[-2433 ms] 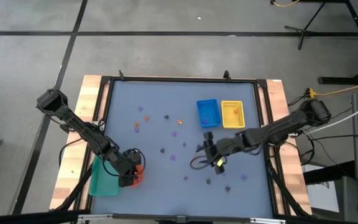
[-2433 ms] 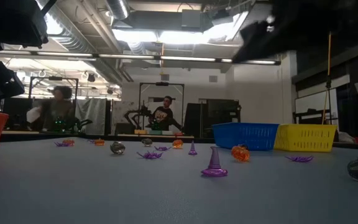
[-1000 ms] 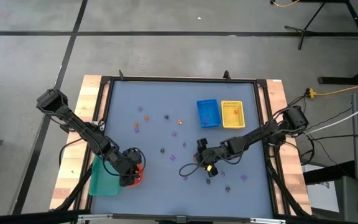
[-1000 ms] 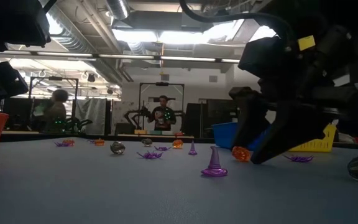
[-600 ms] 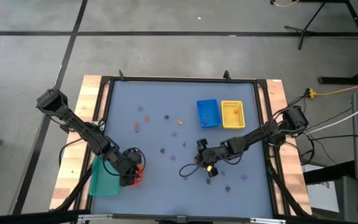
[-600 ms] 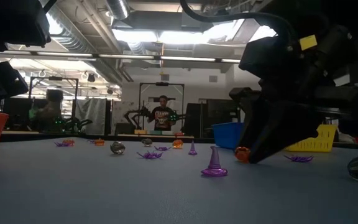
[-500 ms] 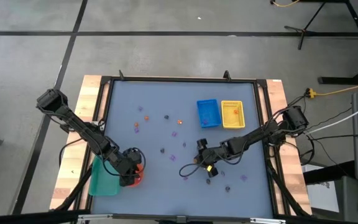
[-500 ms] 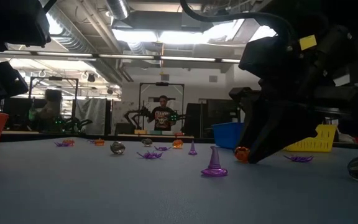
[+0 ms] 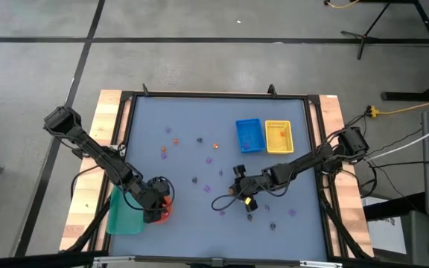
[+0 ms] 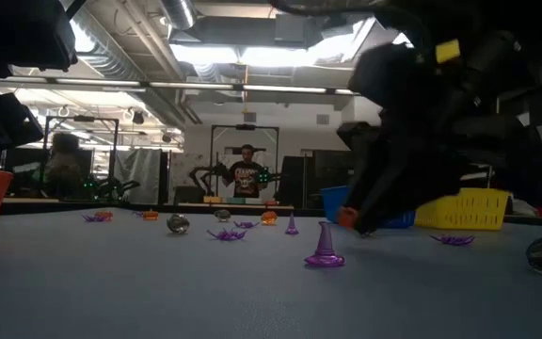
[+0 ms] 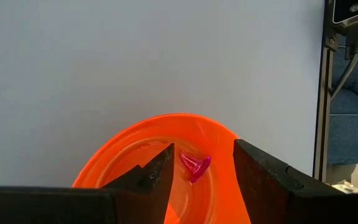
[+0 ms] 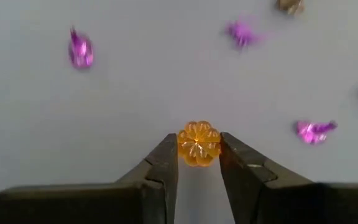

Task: Sort Halloween decoration
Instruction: Put the orange pumpkin toy into the yellow box

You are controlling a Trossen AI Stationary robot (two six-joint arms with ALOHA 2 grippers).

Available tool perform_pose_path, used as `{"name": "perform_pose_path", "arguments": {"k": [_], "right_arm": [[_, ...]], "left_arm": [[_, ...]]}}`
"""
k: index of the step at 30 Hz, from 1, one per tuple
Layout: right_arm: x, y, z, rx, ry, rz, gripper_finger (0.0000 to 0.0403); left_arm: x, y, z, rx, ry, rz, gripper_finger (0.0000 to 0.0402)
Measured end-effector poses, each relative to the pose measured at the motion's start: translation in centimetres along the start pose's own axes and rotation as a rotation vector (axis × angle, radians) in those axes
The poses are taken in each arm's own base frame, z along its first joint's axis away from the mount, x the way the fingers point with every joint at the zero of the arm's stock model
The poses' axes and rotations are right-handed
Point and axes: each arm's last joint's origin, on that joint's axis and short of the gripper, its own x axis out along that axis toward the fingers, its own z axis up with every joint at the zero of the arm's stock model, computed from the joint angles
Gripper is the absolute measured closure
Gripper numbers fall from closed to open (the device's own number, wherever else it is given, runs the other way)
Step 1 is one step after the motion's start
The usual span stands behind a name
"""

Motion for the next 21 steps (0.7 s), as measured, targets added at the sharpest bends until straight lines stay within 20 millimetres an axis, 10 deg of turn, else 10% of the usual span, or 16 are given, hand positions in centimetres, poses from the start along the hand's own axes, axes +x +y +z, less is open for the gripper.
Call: {"name": "perform_pose_path", "arguments": {"k": [9, 21], "right_arm": [[-1.4, -0.8, 3.2, -0.042, 0.085, -0.047, 0.0302], [-7.9, -2.5, 6.5, -0.113, 0.272, -0.159, 0.0301]], "left_arm": [[0.0, 0.0, 0.0, 0.0, 0.0, 0.0, 0.0252], [0.0, 0.0, 0.0, 0.0, -0.001, 0.0, 0.0252]]}}
